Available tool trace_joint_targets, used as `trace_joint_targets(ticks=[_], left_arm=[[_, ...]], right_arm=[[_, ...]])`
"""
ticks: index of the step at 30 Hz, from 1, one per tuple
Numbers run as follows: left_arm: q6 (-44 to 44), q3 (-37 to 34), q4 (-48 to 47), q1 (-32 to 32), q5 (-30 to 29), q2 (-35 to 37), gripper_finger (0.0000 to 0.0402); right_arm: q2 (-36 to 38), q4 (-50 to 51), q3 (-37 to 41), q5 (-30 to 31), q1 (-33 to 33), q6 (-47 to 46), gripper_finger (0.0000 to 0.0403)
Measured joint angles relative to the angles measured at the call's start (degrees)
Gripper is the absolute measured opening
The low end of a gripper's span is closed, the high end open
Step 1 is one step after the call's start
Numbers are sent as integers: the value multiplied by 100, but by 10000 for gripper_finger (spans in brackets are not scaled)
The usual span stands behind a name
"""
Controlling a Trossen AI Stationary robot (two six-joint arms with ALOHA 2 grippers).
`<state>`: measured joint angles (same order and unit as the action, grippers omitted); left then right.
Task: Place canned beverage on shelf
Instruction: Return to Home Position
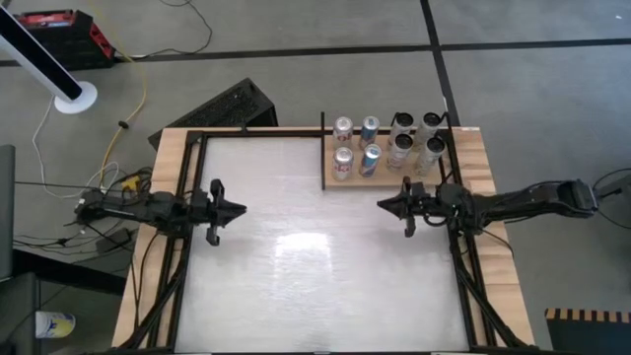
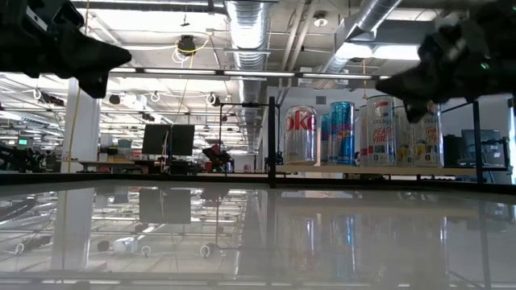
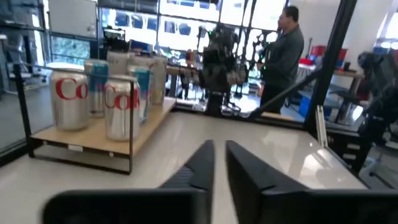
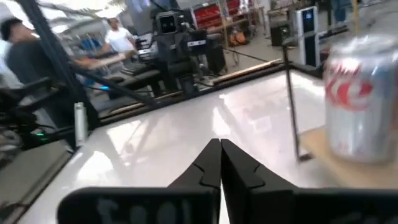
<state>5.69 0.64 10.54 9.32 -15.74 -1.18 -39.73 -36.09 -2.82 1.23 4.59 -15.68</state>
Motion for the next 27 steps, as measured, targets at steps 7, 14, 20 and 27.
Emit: trace_joint_targets(ticks=[7, 14, 20, 27], left_arm=[[-53, -4, -94, 0, -127, 49, 3], [13, -7, -372, -8, -140, 35, 0], [255, -11, -643, -7, -49, 31, 0], [765, 48, -883, -4, 45, 18, 0]], right_arm=[[169, 293, 231, 63, -389, 56, 16], [602, 1163, 231, 551, -445, 372, 35], [730, 1247, 233, 938, -445, 36, 22], [669, 1273, 235, 930, -445, 26, 53]])
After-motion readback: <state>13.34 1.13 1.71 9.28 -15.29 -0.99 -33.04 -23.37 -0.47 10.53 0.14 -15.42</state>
